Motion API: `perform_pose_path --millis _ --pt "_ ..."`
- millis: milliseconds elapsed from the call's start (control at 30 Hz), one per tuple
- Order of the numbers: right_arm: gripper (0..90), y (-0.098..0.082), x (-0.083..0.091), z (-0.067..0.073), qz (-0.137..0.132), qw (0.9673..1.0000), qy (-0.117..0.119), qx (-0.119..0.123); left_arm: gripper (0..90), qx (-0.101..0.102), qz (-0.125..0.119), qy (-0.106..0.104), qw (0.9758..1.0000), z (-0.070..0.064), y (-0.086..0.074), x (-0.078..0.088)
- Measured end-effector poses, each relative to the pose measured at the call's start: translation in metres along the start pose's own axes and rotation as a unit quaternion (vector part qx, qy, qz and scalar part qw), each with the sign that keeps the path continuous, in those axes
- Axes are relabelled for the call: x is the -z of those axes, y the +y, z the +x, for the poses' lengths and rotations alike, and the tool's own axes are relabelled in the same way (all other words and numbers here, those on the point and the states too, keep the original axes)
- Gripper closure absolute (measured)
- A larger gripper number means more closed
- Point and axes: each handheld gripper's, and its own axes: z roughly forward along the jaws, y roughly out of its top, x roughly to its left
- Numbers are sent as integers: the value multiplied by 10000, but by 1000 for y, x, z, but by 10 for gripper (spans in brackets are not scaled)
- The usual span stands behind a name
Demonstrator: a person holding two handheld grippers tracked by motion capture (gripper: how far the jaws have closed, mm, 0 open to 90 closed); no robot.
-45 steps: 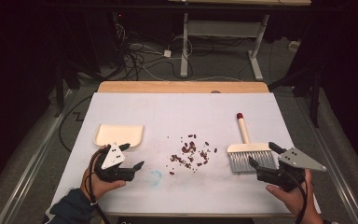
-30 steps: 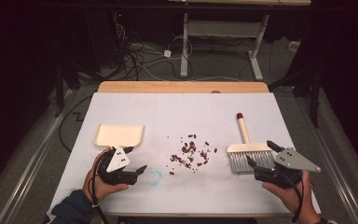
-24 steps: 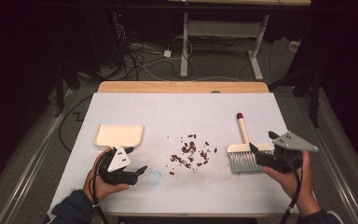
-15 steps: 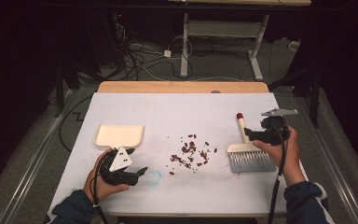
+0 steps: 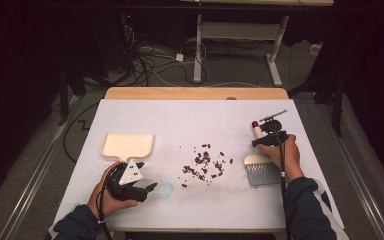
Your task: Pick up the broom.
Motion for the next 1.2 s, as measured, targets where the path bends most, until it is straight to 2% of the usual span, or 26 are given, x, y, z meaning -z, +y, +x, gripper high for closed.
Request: perform_pose_path --millis 100,233,433,600,633,733,867,1033,1200 --pt "661 1 0 2 -63 10000 -23 33 207 -7 9 -4 10000 -1 1 0" --pt "677 3 -1 8 -56 9998 -99 156 207 -35 34 -11 10000 -2 2 -1" --pt "704 0 -1 8 -233 9996 31 171 207 -36 40 -24 10000 -3 2 -1" --pt "706 -6 7 8 -584 9980 112 218 207 3 6 -24 10000 -2 1 1" --pt "707 -11 16 6 -861 9959 216 179 207 7 1 -24 10000 -2 1 1" --pt "708 -17 31 3 -1278 9912 330 136 207 26 -1 -29 10000 -1 1 1" --pt "708 -29 53 4 -1826 9821 435 140 207 52 -51 -63 10000 -2 3 1" --pt "708 -42 79 5 -2379 9700 496 104 209 141 -264 -189 9994 -5 10 5" --pt "708 -50 96 9 -2791 9586 547 157 220 328 -586 -426 9968 -11 21 10"
